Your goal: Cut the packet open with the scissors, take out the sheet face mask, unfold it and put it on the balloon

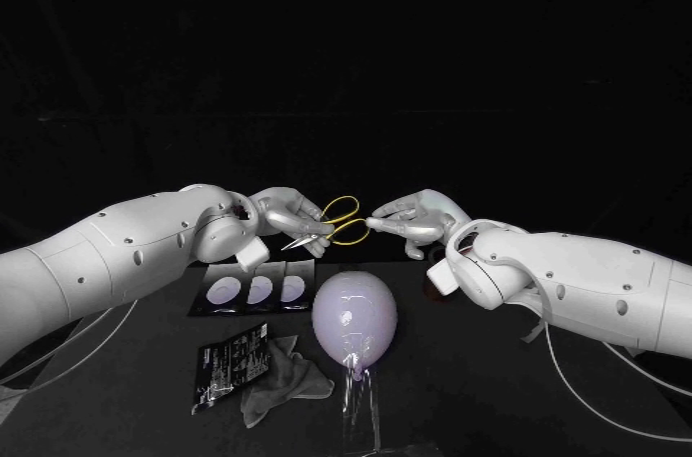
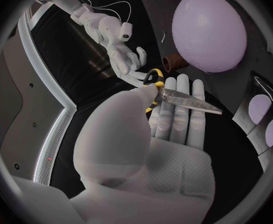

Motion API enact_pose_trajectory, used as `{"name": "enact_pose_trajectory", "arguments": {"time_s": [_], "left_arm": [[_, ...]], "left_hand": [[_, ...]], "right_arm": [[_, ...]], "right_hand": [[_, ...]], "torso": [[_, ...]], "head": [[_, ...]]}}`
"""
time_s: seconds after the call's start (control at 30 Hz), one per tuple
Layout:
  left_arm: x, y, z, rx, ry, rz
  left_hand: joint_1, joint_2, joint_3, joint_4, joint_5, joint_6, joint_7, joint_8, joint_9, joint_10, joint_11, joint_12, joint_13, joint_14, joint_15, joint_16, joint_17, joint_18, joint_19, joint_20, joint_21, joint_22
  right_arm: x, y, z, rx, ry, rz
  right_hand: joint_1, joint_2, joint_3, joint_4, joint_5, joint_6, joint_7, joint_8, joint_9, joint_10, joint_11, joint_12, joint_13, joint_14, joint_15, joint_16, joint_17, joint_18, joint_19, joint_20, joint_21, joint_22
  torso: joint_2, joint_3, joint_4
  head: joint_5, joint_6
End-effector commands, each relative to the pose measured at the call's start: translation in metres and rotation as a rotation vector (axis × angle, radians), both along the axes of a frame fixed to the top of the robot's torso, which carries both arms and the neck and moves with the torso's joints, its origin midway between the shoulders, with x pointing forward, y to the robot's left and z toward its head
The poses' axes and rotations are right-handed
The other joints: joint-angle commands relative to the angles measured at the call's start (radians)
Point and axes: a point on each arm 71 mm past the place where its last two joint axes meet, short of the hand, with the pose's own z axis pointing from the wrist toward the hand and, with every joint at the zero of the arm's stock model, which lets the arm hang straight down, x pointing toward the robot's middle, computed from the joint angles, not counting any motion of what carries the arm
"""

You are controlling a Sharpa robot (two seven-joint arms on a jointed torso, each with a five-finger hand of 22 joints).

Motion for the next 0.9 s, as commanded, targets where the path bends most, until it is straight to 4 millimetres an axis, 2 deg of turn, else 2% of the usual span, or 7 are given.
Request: {"name": "enact_pose_trajectory", "arguments": {"time_s": [0.03,0.4,0.5,0.57,0.6,0.77,0.9], "left_arm": [[0.000,-0.003,0.003,-0.037,-0.015,0.003],[-0.003,-0.007,0.004,-0.044,-0.018,-0.007],[-0.003,-0.008,0.004,-0.046,-0.017,-0.010],[-0.004,-0.008,0.004,-0.049,-0.016,-0.013],[-0.004,-0.009,0.004,-0.049,-0.016,-0.015],[-0.005,-0.010,0.004,-0.055,-0.014,-0.029],[-0.006,-0.011,0.005,-0.059,-0.014,-0.039]], "left_hand": [[0.012,0.024,0.028,-0.032,0.007,0.007,0.003,0.003,0.019,0.030,-0.023,-0.003,0.000,0.002,-0.003,0.006,0.001,0.013,0.005,0.002,0.006,0.001],[0.012,0.024,0.028,-0.032,0.007,0.007,0.003,0.003,0.020,0.030,-0.024,-0.003,0.000,0.002,-0.003,0.006,0.001,0.013,0.005,0.002,0.007,0.001],[0.012,0.024,0.028,-0.032,0.007,0.007,0.003,0.003,0.020,0.030,-0.024,-0.003,0.000,0.002,-0.003,0.006,0.001,0.013,0.005,0.002,0.007,0.001],[0.012,0.024,0.028,-0.032,0.007,0.007,0.003,0.003,0.020,0.030,-0.024,-0.003,0.000,0.002,-0.003,0.006,0.001,0.013,0.005,0.002,0.007,0.001],[0.011,0.024,0.029,-0.033,0.007,0.007,0.002,0.003,0.020,0.031,-0.024,-0.003,0.000,0.002,-0.003,0.005,0.001,0.013,0.005,0.001,0.007,0.001],[0.011,0.024,0.029,-0.033,0.007,0.006,0.002,0.003,0.020,0.031,-0.024,-0.003,0.000,0.002,-0.003,0.005,0.002,0.013,0.005,0.001,0.007,0.002],[0.011,0.024,0.029,-0.033,0.007,0.006,0.002,0.003,0.020,0.031,-0.024,-0.003,0.000,0.002,-0.003,0.005,0.002,0.013,0.005,0.001,0.007,0.002]], "right_arm": [[0.001,0.006,-0.003,0.025,0.032,0.032],[0.003,0.019,-0.010,0.021,0.061,0.063],[0.003,0.022,-0.011,0.028,0.060,0.064],[0.003,0.023,-0.011,0.037,0.056,0.058],[0.003,0.023,-0.011,0.040,0.054,0.055],[0.004,0.023,-0.010,0.065,0.040,0.024],[0.004,0.022,-0.007,0.085,0.006,-0.013]], "right_hand": [[0.003,0.013,-0.011,0.002,-0.005,-0.004,0.020,-0.005,-0.002,-0.007,-0.003,0.004,0.001,0.022,0.008,0.005,0.000,0.011,0.000,0.008,-0.004,0.040],[0.055,0.055,-0.022,-0.007,-0.008,0.011,0.016,0.001,-0.005,0.003,-0.006,0.013,0.003,0.023,0.006,0.009,0.001,0.011,0.003,0.007,-0.004,0.040],[0.090,0.086,-0.010,-0.019,-0.011,0.040,0.004,0.016,-0.001,0.038,-0.018,0.031,0.005,0.025,-0.002,0.015,0.010,0.009,0.010,0.001,0.014,0.046],[0.151,0.137,0.046,-0.046,-0.009,0.092,-0.019,0.043,0.008,0.098,-0.041,0.056,0.009,0.035,-0.021,0.030,0.042,0.000,0.031,-0.011,0.078,0.069],[0.174,0.150,0.076,-0.059,-0.010,0.114,-0.031,0.054,0.011,0.122,-0.052,0.060,0.007,0.039,-0.030,0.037,0.056,-0.004,0.040,-0.020,0.104,0.078],[0.211,0.157,0.142,-0.098,-0.011,0.161,-0.052,0.083,0.023,0.187,-0.074,0.070,0.007,0.042,-0.048,0.043,0.066,-0.011,0.051,-0.038,0.140,0.094],[0.235,0.166,0.215,-0.156,-0.008,0.214,-0.076,0.129,0.052,0.273,-0.099,0.092,0.018,0.046,-0.071,0.049,0.077,-0.018,0.065,-0.059,0.187,0.115]], "torso": [[0.000,-0.0001,0.0008],[-0.001,-0.0003,0.0001],[0.000,-0.0002,-0.0001],[0.000,-0.0001,-0.0005],[0.000,-0.0001,-0.0005],[0.000,0.0005,-0.0002],[-0.001,0.0009,-0.0015]], "head": [[0.000,-0.001],[0.002,-0.005],[0.003,-0.004],[0.003,-0.004],[0.003,-0.004],[0.003,-0.005],[0.001,-0.006]]}}
